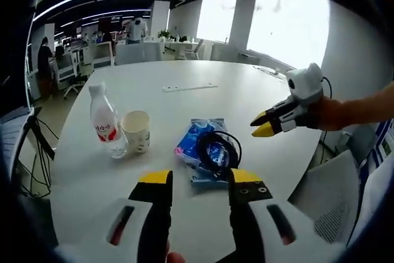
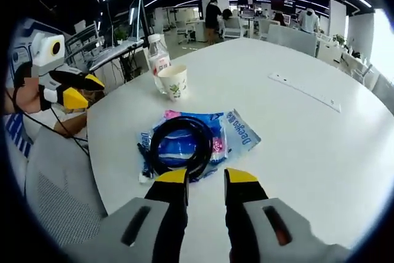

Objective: Arrange the tabletop items into an orderly group along one side of the table until the central work area is clear of visible clutter.

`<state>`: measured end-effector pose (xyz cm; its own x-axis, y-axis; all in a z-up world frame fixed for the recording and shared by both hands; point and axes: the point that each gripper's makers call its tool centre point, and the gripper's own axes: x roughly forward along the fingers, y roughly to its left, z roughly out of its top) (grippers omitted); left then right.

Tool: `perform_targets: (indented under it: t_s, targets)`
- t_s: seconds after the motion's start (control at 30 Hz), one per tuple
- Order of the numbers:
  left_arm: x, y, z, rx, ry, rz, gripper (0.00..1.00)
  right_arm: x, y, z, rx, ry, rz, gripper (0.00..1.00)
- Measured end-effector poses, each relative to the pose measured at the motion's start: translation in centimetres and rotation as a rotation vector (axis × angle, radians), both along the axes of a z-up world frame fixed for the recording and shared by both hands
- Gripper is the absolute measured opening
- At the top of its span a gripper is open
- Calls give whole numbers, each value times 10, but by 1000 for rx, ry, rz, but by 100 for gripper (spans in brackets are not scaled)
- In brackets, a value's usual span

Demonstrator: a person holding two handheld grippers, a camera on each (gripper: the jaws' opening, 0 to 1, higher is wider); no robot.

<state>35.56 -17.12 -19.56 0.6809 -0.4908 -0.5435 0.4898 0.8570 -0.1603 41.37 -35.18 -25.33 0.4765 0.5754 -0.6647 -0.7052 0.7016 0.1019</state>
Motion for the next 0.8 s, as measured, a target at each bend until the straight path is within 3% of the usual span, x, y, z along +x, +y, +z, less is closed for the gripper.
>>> perform_targets:
  t_s: [0.43,0.8]
  targets:
    - [-3,15,1,0,0,35,36,5,27,-10,13,41,12,22]
    - [-4,23,4,15,-12,47,36,26,34,-15,36,67,-36,23]
